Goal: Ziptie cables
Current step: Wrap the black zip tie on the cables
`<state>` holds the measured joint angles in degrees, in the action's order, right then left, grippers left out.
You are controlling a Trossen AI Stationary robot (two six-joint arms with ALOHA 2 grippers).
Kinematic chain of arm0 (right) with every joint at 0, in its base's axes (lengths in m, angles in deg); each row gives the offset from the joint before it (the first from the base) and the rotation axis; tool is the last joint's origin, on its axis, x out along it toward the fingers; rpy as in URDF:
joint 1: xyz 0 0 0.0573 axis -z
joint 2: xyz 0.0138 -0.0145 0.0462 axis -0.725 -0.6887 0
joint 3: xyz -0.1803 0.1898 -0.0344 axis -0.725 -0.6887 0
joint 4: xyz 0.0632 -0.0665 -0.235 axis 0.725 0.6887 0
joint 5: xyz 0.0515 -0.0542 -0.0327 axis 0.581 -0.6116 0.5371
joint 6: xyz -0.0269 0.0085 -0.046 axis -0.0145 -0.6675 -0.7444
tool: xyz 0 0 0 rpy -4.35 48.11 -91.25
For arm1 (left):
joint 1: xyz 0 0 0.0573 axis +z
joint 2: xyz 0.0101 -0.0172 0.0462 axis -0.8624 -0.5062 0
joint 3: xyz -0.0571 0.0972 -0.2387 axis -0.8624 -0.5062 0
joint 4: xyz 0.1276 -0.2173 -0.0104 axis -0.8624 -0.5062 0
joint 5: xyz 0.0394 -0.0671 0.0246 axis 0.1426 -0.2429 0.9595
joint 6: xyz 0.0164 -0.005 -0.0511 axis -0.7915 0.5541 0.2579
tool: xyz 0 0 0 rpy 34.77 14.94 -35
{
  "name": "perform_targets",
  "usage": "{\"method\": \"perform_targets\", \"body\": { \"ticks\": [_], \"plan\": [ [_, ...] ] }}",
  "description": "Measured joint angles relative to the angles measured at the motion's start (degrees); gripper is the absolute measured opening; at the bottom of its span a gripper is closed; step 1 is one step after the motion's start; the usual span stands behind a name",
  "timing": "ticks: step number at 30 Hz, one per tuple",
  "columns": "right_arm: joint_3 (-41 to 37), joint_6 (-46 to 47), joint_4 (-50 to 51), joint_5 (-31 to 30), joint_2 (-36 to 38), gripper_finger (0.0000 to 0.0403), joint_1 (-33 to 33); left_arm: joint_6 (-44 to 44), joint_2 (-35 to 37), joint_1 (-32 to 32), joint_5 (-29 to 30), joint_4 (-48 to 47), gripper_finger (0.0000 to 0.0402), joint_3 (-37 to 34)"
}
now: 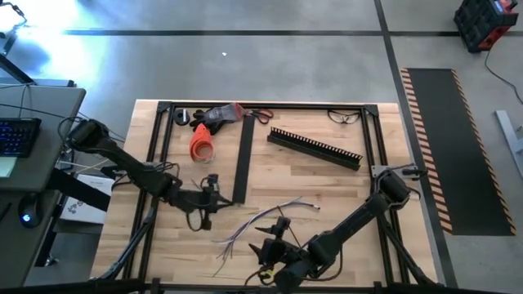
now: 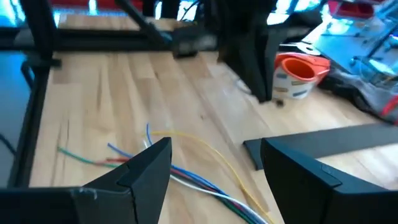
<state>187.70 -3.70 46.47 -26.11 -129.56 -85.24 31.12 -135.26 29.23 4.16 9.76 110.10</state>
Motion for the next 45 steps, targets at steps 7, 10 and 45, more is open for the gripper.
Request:
{"method": "perform_targets", "body": {
  "ticks": [7,10,45],
  "plan": [
    [0.0,-12.2,-9.5,2.8,-4.3,0.0232,2.3,-3.4,0.2,-8.5,3.2,13.7,0.0000,0.1],
    [0.0,-16.7,-14.7,1.7,-5.0,0.0232,2.8,-3.9,0.1,-11.7,5.1,16.6,0.0000,0.1],
    [0.0,-33.2,-37.8,16.8,-5.1,0.0043,7.7,-5.5,-8.6,-19.2,13.4,29.8,0.0000,0.1]
  ]
}}
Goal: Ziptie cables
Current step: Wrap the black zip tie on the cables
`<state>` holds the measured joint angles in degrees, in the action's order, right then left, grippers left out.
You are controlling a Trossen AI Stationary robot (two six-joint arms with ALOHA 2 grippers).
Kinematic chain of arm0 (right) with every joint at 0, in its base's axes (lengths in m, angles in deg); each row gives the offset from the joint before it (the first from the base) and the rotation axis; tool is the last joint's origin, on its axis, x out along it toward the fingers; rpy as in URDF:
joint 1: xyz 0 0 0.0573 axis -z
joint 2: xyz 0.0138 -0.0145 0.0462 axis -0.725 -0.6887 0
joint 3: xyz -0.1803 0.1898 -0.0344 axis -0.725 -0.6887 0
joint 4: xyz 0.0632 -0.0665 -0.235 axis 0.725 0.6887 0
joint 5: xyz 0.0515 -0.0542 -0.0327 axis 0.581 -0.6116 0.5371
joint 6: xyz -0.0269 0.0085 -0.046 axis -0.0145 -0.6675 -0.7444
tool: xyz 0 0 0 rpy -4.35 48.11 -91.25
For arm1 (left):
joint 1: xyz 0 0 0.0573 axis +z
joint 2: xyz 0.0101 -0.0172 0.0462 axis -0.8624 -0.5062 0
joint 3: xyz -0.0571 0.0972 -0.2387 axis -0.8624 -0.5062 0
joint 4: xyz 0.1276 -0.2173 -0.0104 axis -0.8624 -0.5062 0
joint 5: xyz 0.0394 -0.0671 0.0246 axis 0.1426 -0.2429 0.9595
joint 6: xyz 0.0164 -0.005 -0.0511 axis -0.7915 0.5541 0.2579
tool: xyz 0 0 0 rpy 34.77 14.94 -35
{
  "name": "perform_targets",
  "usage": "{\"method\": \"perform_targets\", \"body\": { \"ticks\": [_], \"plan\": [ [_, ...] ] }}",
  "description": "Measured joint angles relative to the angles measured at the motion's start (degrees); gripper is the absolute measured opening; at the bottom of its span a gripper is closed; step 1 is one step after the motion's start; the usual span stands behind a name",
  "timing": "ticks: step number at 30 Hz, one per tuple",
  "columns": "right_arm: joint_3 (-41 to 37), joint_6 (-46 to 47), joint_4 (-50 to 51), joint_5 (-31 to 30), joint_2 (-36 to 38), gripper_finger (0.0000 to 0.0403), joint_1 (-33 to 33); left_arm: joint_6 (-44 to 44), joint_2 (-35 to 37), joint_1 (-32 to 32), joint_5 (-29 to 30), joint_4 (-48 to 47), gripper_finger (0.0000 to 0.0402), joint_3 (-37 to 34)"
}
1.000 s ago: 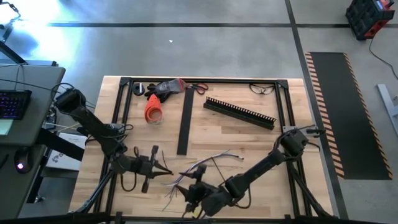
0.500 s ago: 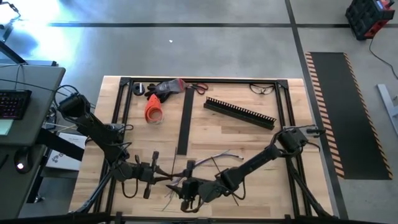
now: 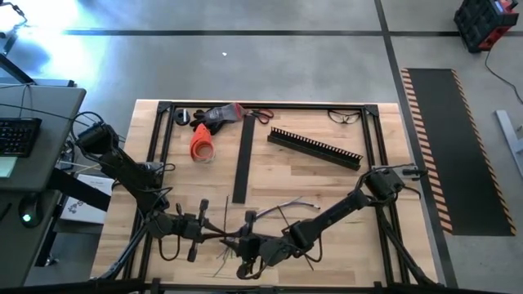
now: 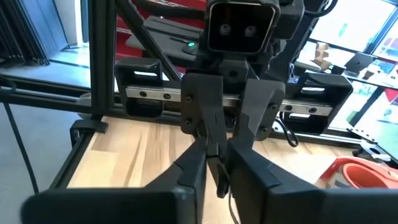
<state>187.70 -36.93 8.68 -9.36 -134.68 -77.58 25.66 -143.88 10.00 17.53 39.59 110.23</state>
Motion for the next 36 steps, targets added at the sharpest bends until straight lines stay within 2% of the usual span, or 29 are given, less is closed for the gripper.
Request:
{"method": "perform_targets", "body": {
  "ticks": [4,10,13,18,22,26,31,33,36],
  "plan": [
    [0.0,-0.5,-0.3,-0.5,0.0,0.0006,-0.1,0.2,0.0,0.0,-0.2,-0.2,0.0000,0.0],
    [0.0,-2.8,0.6,-3.7,1.2,0.0002,-1.9,2.2,0.0,0.0,1.6,-1.3,0.0007,0.0],
    [0.0,-4.4,1.6,-4.6,3.4,0.0002,-3.4,3.9,0.5,0.1,2.0,-4.4,0.0033,0.0],
    [0.0,-4.1,8.7,-4.2,7.9,0.0001,-6.4,9.4,0.7,0.1,2.2,-9.1,0.0100,0.0],
    [0.0,-1.9,14.0,0.3,11.2,0.0001,-8.8,18.3,0.4,1.5,-1.2,-15.0,0.0148,0.0],
    [0.0,0.6,17.2,5.1,12.7,0.0000,-10.9,23.0,-3.0,2.5,-1.2,-15.5,0.0179,-0.1],
    [0.0,6.4,21.2,5.8,12.3,0.0000,-11.6,29.8,-9.5,6.1,-0.2,-15.0,0.0204,-0.1],
    [0.0,10.2,24.4,5.7,11.7,0.0000,-11.4,34.4,-12.3,8.3,-2.4,-14.5,0.0214,-0.1],
    [0.0,13.8,27.2,6.1,11.1,0.0000,-10.7,39.4,-15.8,11.8,-10.7,-13.5,0.0229,-0.1]
  ]
}}
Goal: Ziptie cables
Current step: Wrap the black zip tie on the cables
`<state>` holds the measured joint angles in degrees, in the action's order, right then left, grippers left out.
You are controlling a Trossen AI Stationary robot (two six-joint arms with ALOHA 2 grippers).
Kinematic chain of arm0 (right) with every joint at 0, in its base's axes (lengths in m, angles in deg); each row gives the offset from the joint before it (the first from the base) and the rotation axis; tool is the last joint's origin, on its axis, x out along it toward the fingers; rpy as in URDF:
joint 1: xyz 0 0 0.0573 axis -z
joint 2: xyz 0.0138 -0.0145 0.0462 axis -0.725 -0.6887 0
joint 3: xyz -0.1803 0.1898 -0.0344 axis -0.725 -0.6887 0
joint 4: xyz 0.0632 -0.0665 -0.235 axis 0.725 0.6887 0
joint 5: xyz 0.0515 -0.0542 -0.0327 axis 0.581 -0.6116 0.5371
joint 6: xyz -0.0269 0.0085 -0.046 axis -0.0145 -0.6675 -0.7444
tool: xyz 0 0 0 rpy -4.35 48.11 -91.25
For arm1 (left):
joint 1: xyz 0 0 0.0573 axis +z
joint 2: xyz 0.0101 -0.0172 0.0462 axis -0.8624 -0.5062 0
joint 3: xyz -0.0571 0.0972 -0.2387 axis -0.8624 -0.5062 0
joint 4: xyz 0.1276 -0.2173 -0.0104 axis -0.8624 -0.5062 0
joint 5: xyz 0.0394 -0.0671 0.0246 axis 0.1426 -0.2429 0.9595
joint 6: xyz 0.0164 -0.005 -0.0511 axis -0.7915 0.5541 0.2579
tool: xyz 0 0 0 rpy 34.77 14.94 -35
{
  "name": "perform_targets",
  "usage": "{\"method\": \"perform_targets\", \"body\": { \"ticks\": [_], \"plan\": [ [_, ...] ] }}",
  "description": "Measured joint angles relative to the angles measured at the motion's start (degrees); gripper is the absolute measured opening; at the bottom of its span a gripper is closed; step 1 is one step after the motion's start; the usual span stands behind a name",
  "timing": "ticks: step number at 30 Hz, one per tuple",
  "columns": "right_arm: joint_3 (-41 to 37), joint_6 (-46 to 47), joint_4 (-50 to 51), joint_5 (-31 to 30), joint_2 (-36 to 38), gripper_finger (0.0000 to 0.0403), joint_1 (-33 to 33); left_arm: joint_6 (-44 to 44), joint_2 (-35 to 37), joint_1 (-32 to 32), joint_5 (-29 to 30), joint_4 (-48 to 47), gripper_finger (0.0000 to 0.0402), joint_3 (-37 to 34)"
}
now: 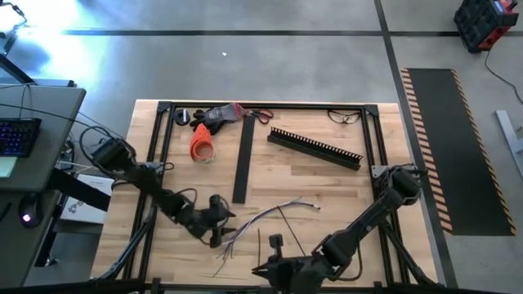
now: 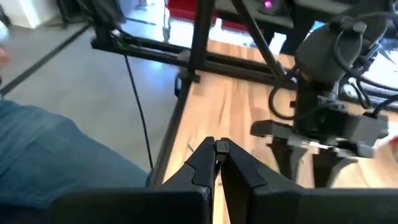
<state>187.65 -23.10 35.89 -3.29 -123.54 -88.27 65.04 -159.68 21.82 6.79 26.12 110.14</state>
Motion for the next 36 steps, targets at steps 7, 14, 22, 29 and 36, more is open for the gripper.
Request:
{"method": "perform_targets", "body": {
  "ticks": [7,14,22,29,36],
  "plan": [
    [0.0,-0.5,0.9,0.0,0.1,0.0000,1.0,4.1,-5.1,4.9,-8.3,2.4,0.0260,0.2],
    [0.0,-0.3,1.3,0.1,0.1,0.0000,1.4,4.7,-5.3,5.2,-13.7,6.0,0.0262,0.1],
    [-0.8,-0.5,0.4,5.2,-0.4,0.0000,1.0,6.6,-9.4,6.8,-15.2,9.1,0.0262,0.2],
    [-2.8,-1.6,-1.2,4.7,-0.4,0.0000,-0.9,7.6,-11.5,8.1,-17.5,3.9,0.0259,4.9],
    [-3.0,-2.9,-0.8,0.1,-0.4,0.0000,-3.9,4.5,-11.5,8.1,-16.9,-14.3,0.0234,13.1]
  ]
}}
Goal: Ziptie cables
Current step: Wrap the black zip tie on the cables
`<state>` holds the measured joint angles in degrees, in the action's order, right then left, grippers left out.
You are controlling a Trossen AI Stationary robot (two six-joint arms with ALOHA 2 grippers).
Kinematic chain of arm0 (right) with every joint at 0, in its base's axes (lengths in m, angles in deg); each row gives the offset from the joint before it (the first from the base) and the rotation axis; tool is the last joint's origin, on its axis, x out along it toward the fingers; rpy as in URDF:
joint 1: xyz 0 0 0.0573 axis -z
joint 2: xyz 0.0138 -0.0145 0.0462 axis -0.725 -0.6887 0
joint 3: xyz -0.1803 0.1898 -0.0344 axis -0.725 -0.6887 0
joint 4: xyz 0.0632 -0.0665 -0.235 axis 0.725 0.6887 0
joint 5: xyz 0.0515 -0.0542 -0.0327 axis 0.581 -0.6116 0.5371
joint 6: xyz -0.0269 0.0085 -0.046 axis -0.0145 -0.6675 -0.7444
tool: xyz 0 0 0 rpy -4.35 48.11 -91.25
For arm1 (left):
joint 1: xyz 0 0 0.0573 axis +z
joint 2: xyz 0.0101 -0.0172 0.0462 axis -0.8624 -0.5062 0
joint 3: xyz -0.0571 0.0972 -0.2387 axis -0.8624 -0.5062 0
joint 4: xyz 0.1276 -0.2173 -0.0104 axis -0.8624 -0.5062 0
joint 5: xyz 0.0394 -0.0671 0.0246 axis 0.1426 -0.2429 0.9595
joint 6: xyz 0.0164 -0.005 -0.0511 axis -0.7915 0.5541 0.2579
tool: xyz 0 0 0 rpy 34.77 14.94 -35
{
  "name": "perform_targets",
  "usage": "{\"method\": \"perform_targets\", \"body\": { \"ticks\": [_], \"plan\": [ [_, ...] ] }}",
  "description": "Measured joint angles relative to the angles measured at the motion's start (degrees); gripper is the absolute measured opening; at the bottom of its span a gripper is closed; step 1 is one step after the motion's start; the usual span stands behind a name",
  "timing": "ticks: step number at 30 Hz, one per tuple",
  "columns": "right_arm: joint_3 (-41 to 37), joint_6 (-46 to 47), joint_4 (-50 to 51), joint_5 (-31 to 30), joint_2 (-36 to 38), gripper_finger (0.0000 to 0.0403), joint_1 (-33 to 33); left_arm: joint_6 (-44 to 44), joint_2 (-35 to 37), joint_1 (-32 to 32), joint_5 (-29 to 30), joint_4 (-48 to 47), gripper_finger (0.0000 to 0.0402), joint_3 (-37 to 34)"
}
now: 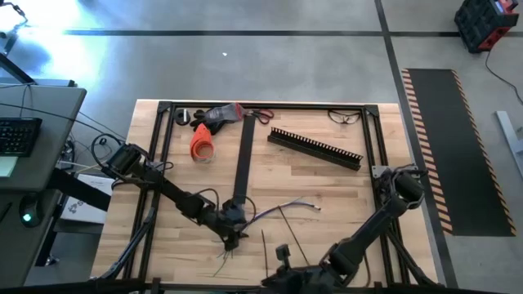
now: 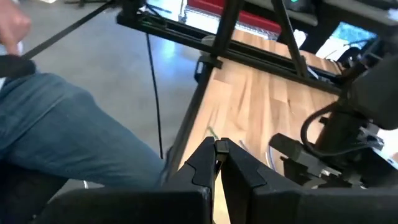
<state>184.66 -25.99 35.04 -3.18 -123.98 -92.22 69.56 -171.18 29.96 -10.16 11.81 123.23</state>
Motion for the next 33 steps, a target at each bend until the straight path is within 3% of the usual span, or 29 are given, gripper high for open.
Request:
{"method": "perform_targets", "body": {
  "ticks": [7,9,14,20,23,33],
  "plan": [
    [0.0,0.2,0.8,-5.1,0.0,0.0000,-3.2,-1.4,1.2,0.9,-5.4,-16.7,0.0216,9.6],
    [0.0,0.4,0.8,-6.3,0.0,0.0000,-4.0,-3.5,1.8,0.6,-6.0,-25.2,0.0215,13.4],
    [0.0,-0.8,0.6,-10.3,0.0,0.0000,-5.7,-5.8,2.2,1.2,1.1,-45.5,0.0215,19.3],
    [0.0,-1.2,0.6,-11.2,0.0,0.0000,-6.0,-5.2,2.2,4.0,5.6,-56.8,0.0204,18.9],
    [0.0,-0.7,0.4,-11.2,-0.1,0.0000,-6.0,-7.2,2.2,5.8,8.6,-57.5,0.0177,19.0],
    [0.0,-1.2,-0.8,-11.2,-0.4,0.0000,-5.9,-12.7,1.6,10.7,1.6,-55.6,0.0017,17.7]
  ]
}}
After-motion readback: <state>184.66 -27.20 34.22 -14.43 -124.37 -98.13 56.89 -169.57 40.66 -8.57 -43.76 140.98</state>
